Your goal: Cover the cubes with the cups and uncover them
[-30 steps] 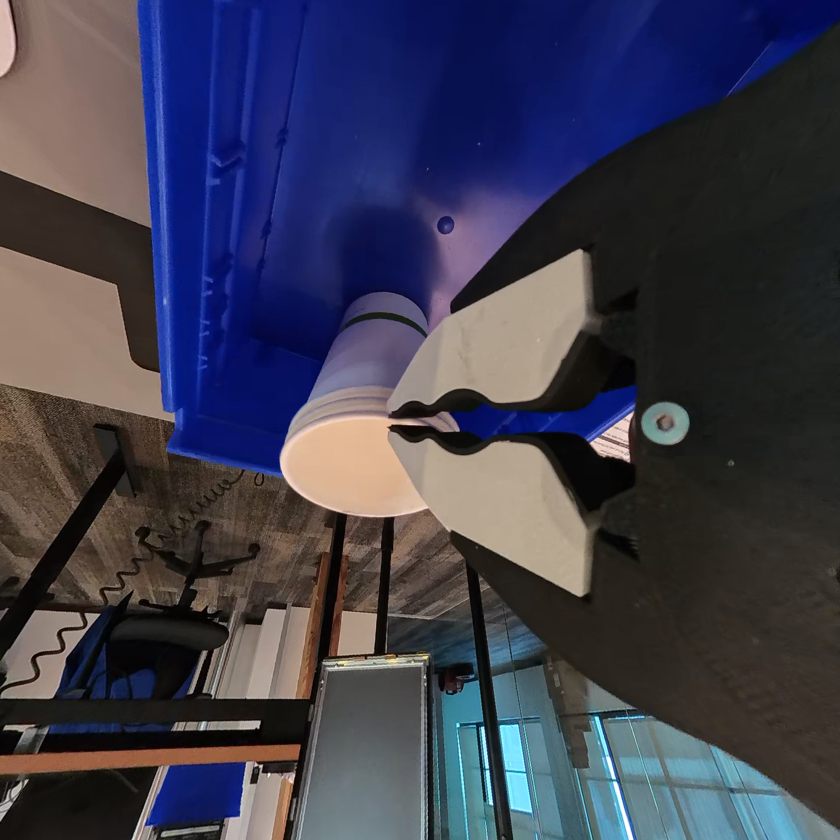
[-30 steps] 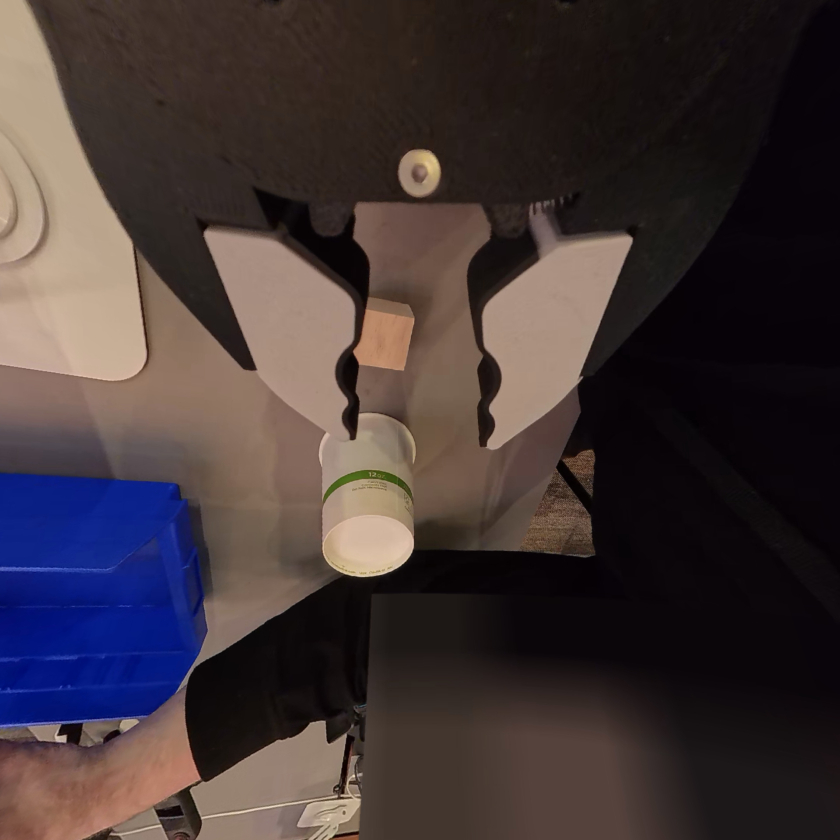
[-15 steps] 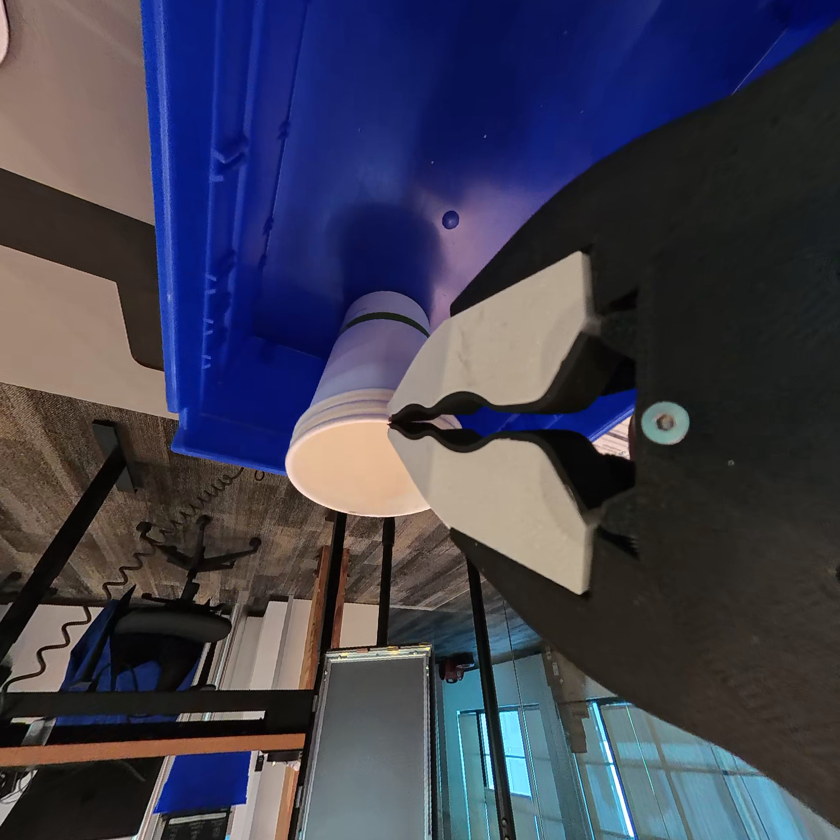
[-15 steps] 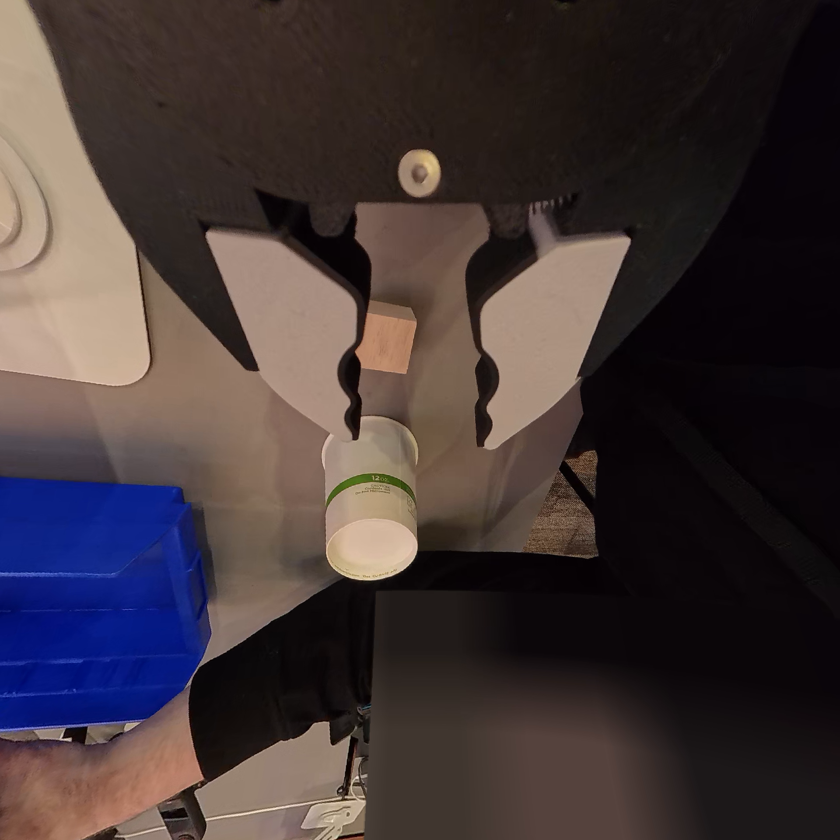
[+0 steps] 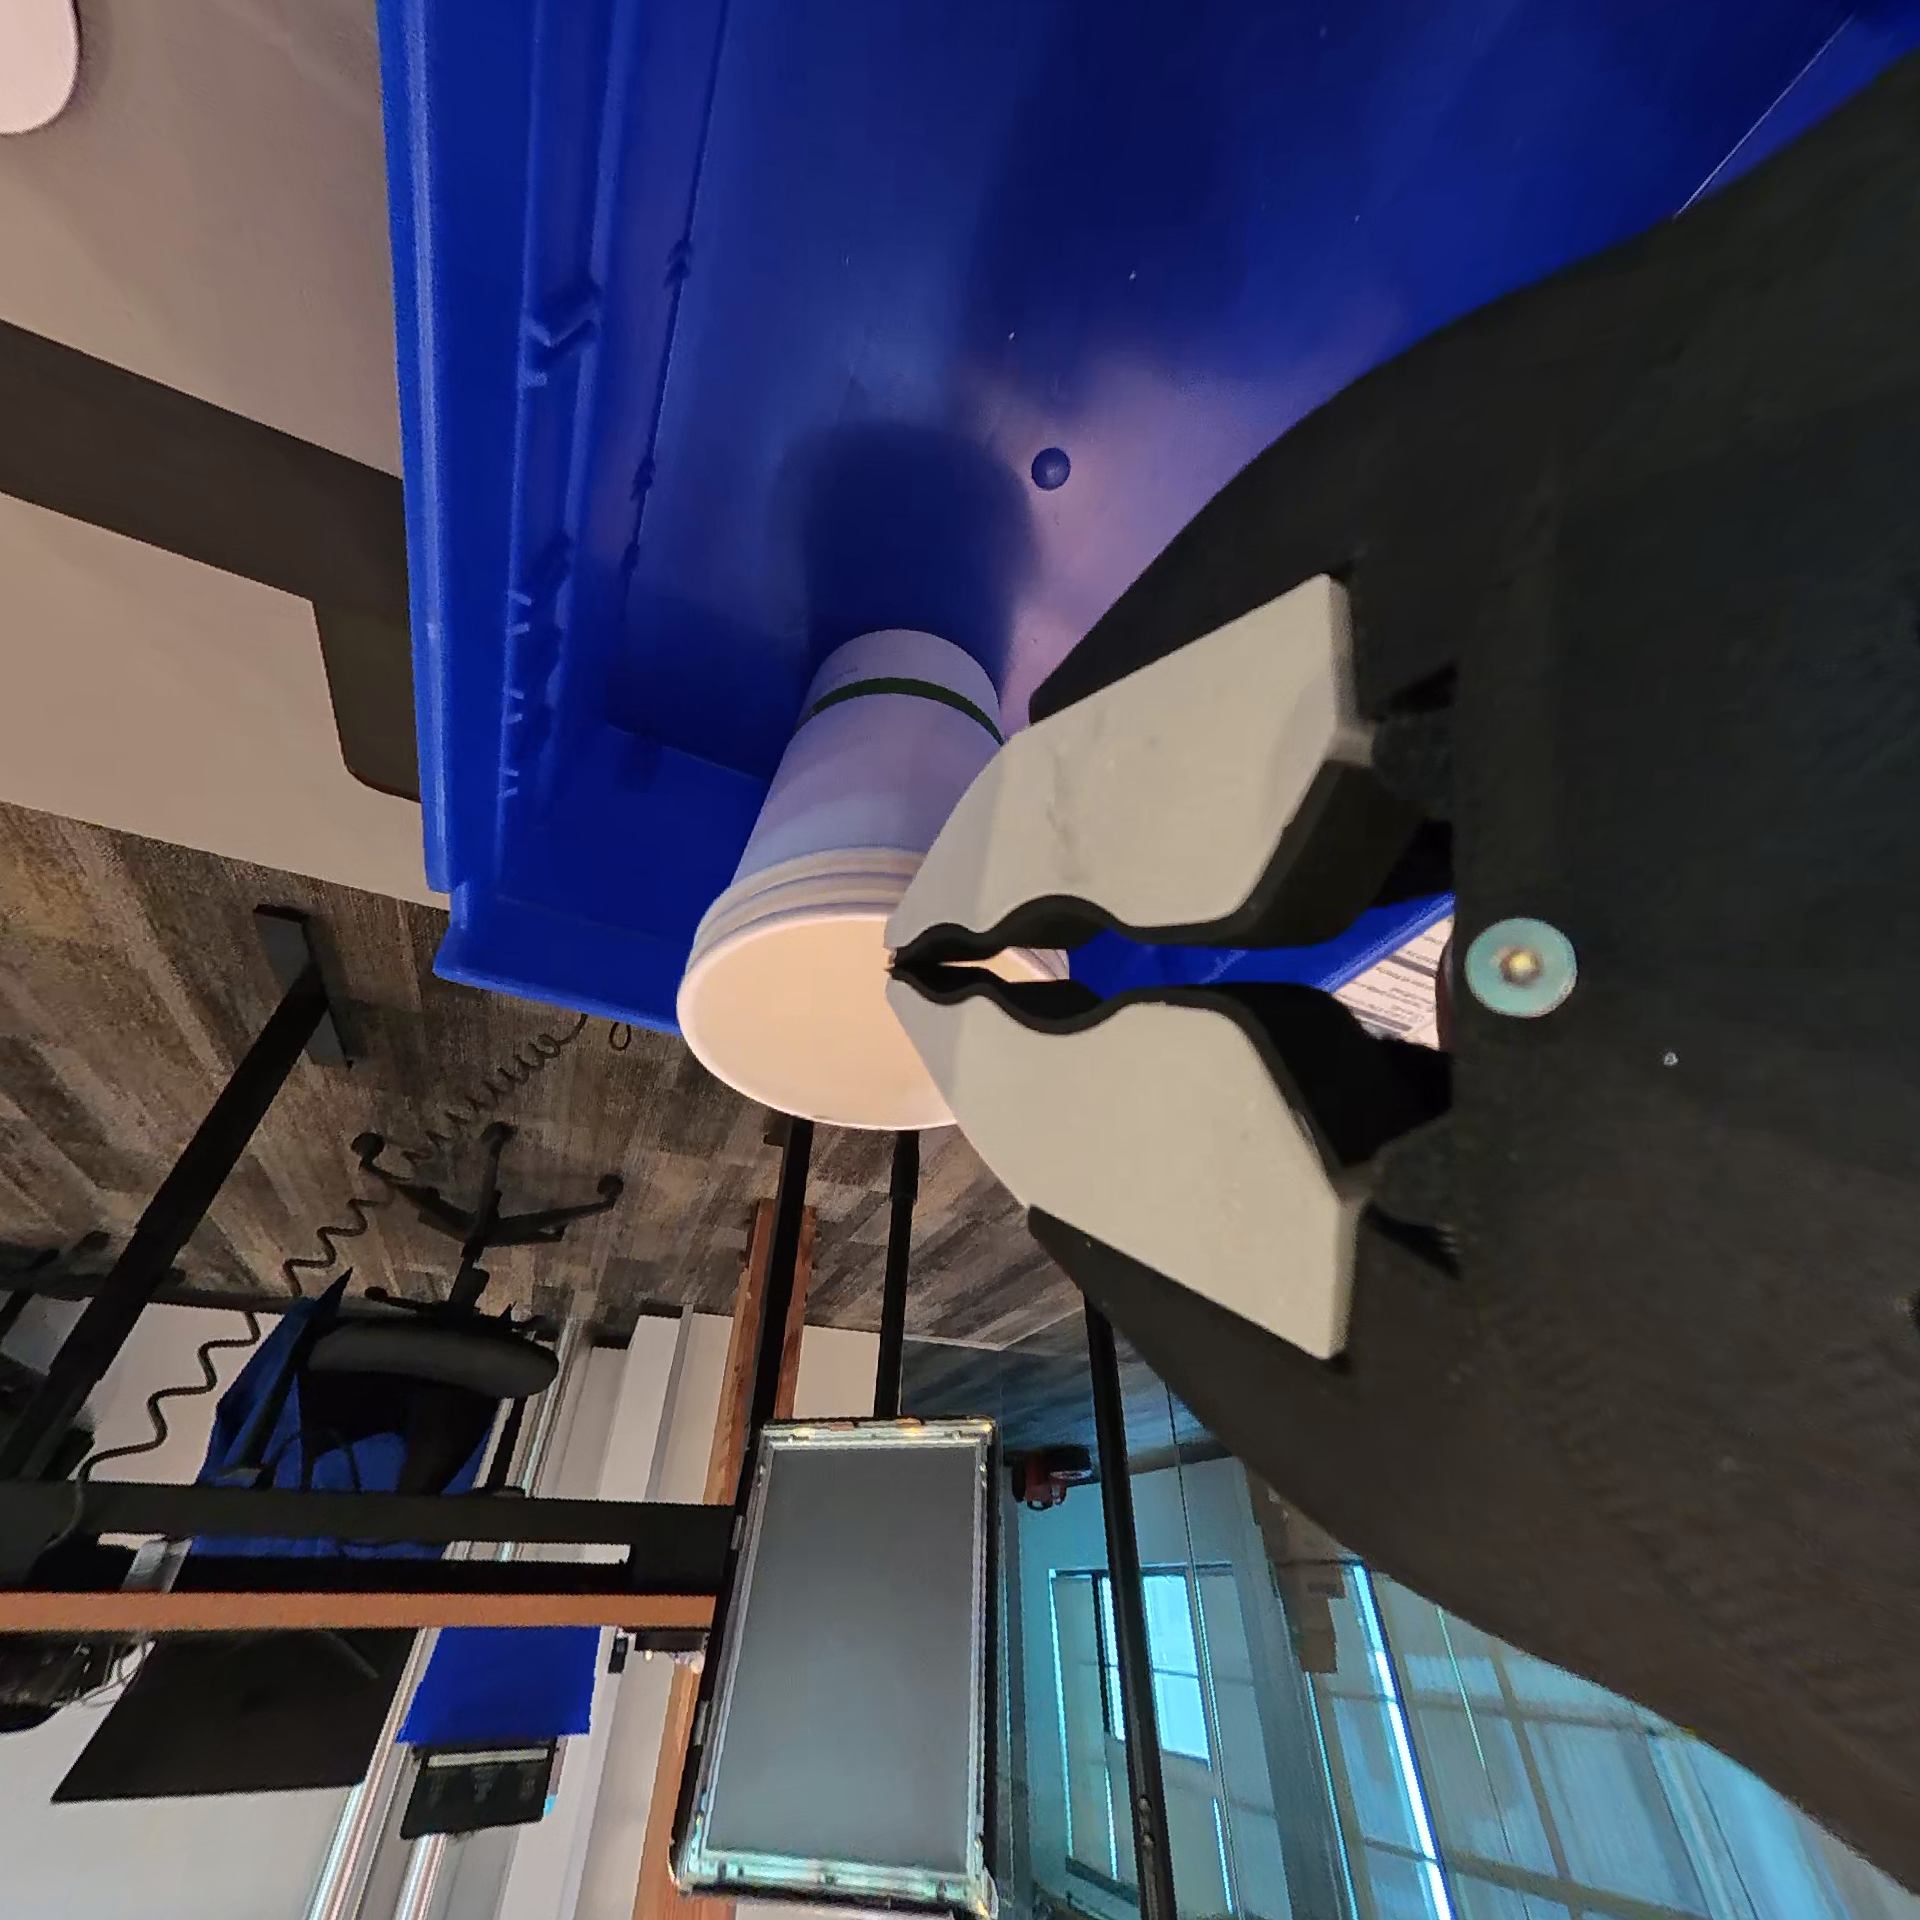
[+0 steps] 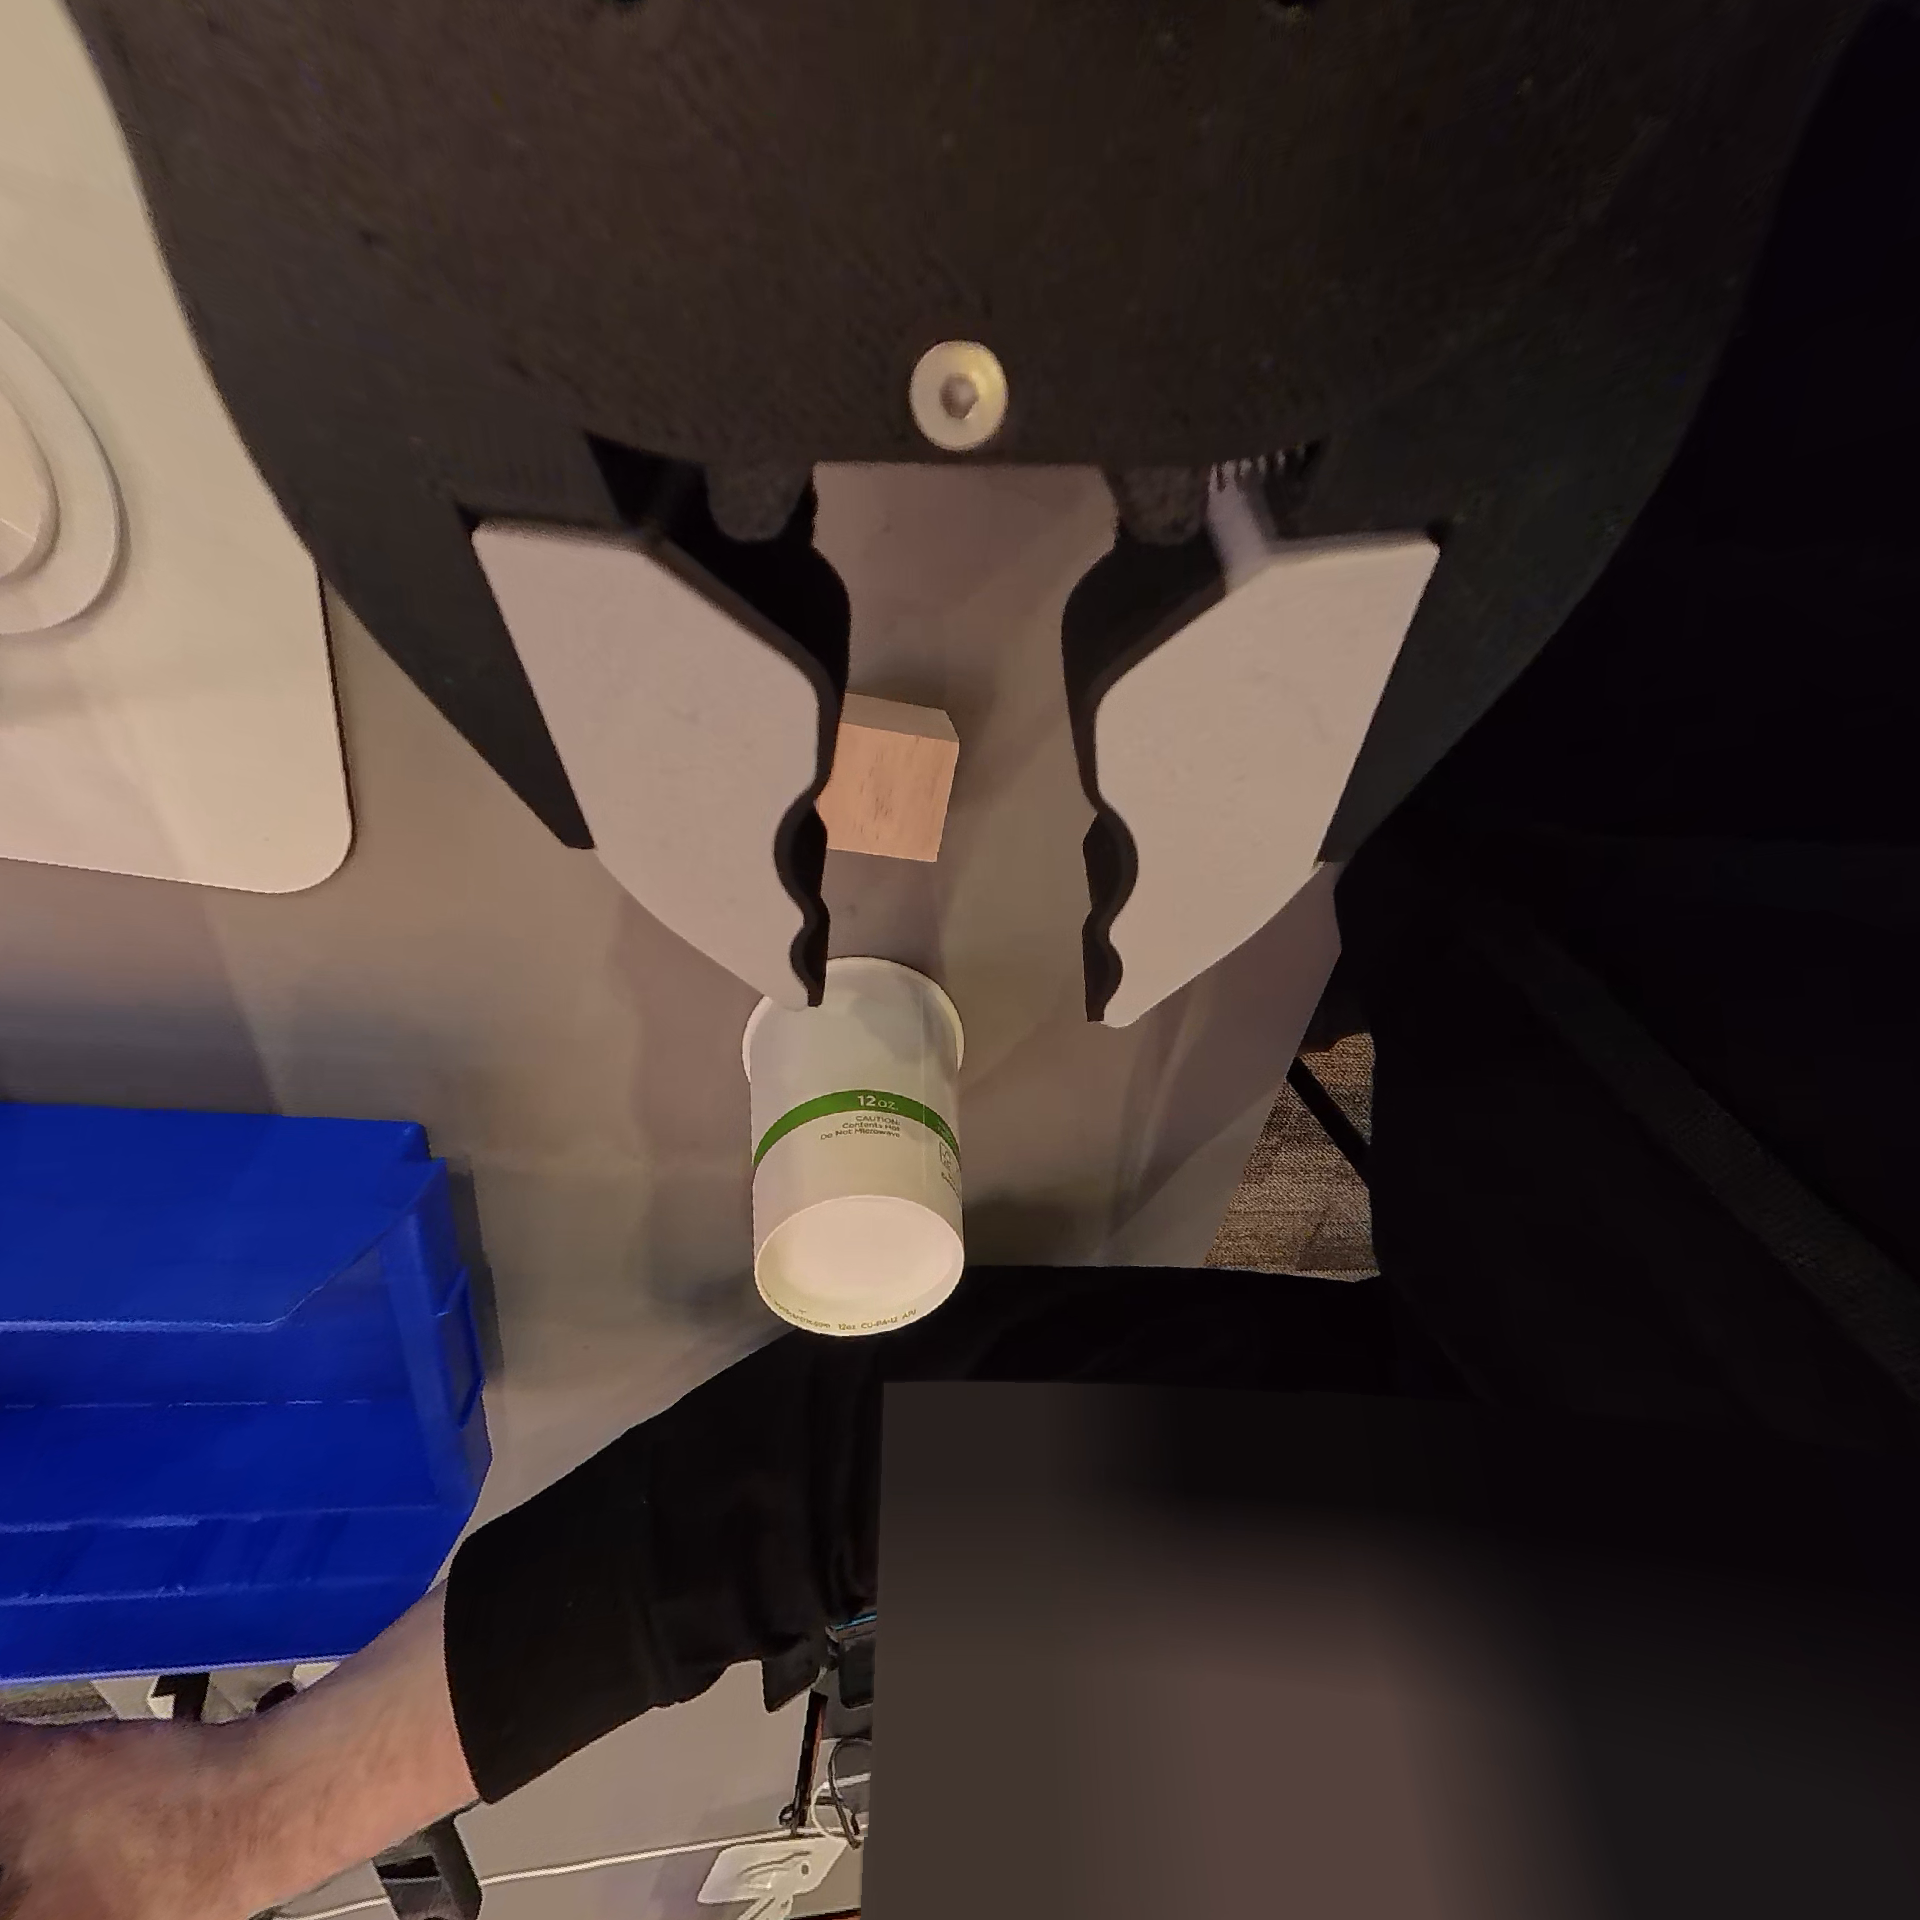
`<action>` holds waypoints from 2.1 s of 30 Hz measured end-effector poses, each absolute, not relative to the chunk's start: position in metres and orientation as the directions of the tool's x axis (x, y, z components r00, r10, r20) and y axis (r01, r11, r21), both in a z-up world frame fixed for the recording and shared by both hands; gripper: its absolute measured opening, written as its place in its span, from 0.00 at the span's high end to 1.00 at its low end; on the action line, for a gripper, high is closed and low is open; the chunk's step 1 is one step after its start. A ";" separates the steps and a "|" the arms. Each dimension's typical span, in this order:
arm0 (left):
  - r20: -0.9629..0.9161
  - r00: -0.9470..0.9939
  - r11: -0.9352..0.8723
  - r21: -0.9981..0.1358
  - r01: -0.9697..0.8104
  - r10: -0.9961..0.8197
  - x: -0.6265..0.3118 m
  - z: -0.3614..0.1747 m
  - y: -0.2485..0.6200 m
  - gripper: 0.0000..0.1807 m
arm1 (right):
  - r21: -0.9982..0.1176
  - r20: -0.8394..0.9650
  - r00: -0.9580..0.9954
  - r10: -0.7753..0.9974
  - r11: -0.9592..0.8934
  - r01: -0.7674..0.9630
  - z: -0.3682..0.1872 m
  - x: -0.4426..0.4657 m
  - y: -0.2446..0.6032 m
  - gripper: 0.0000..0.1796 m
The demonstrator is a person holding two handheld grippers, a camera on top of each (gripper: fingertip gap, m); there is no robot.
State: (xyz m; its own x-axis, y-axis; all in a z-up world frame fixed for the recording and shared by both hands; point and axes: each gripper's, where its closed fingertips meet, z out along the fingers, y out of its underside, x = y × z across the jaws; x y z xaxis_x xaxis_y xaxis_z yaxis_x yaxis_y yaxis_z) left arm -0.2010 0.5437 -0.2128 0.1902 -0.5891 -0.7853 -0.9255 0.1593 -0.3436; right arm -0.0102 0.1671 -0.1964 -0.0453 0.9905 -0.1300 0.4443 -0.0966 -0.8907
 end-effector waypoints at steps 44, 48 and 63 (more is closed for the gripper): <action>-0.755 0.177 0.123 -0.323 -0.938 -0.632 -0.203 -0.223 0.555 0.99 | -0.881 -0.138 -0.032 0.990 -0.109 0.460 -0.205 -0.009 0.172 0.75; -0.769 0.180 0.128 -0.322 -0.938 -0.614 -0.202 -0.218 0.555 0.99 | -0.881 -0.138 -0.030 0.990 -0.109 0.459 -0.205 -0.008 0.172 0.75; -0.850 0.228 0.179 -0.347 -0.920 -0.475 -0.194 -0.162 0.535 0.99 | -0.889 -0.132 -0.024 0.991 -0.107 0.446 -0.201 -0.008 0.174 0.74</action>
State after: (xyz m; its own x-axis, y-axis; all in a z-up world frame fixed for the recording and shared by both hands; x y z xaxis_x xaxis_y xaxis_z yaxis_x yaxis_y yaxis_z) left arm -0.1940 0.5345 -0.1623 0.2280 -0.4753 -0.8498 -0.9205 0.1793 -0.3472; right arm -0.0081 0.1737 -0.2012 -0.0241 0.9910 -0.1319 0.4461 -0.1074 -0.8885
